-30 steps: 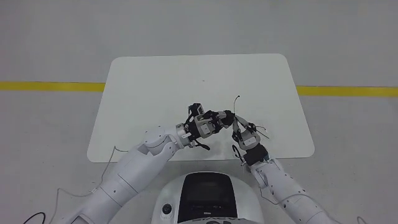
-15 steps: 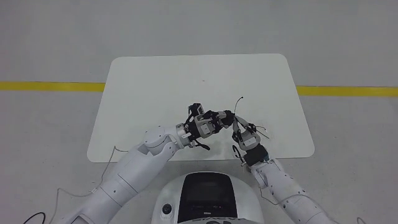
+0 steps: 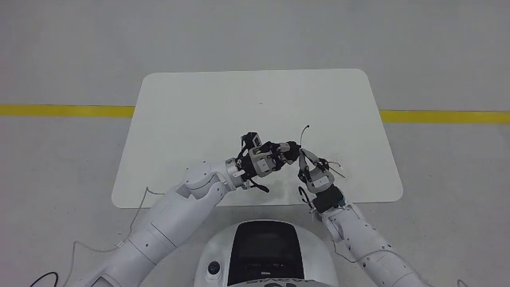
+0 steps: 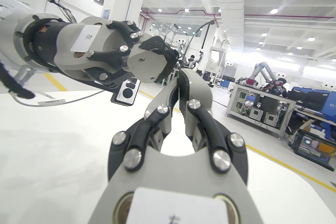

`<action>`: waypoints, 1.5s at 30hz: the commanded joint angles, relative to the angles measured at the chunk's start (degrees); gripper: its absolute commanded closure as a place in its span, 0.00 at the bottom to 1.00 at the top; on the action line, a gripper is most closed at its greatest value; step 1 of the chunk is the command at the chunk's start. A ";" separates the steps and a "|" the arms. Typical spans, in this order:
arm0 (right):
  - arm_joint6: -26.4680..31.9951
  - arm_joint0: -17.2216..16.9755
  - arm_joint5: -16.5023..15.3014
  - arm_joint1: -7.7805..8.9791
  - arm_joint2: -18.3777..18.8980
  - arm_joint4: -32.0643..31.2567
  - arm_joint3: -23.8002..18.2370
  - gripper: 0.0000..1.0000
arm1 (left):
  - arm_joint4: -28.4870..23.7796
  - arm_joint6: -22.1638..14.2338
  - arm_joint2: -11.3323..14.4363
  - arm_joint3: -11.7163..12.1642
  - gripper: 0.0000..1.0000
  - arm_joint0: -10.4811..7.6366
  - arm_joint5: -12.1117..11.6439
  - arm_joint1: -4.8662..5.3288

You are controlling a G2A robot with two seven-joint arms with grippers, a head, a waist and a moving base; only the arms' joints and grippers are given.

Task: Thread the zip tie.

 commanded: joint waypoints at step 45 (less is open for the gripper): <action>0.04 -1.60 -0.47 -0.61 3.63 -2.22 0.98 1.00 | 0.00 0.00 0.00 0.00 1.00 0.00 0.00 0.00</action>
